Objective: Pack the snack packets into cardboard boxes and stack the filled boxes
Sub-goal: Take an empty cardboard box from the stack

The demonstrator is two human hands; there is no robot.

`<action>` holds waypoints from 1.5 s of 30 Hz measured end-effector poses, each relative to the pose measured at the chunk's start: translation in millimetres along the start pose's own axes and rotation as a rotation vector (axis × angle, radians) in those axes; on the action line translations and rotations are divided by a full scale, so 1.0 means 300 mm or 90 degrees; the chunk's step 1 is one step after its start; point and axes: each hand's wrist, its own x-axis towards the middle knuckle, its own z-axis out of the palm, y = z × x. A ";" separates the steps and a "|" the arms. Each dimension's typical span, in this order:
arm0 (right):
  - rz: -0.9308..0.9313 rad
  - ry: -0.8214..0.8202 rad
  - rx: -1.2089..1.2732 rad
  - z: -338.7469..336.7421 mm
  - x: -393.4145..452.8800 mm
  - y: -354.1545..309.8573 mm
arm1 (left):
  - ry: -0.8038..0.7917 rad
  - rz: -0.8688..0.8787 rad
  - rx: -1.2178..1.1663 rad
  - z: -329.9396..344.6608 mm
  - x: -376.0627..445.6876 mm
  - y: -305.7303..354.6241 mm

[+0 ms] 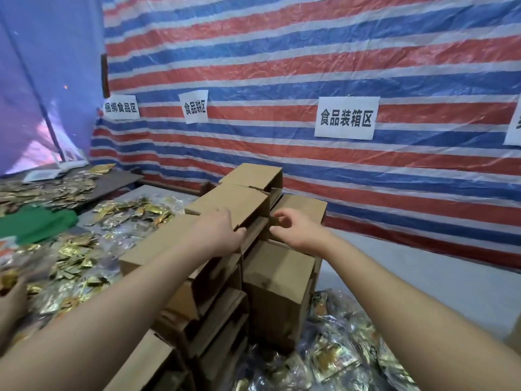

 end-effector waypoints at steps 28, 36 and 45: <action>-0.074 0.025 -0.261 -0.300 -0.297 0.014 | 0.061 0.379 0.117 -0.092 -0.205 0.381; 0.195 0.061 -0.361 -0.285 -0.594 0.386 | -0.054 0.518 -0.032 0.276 -0.253 0.595; 0.387 -0.015 -0.326 0.105 -0.963 0.666 | -0.237 0.585 -0.040 0.798 -0.478 0.547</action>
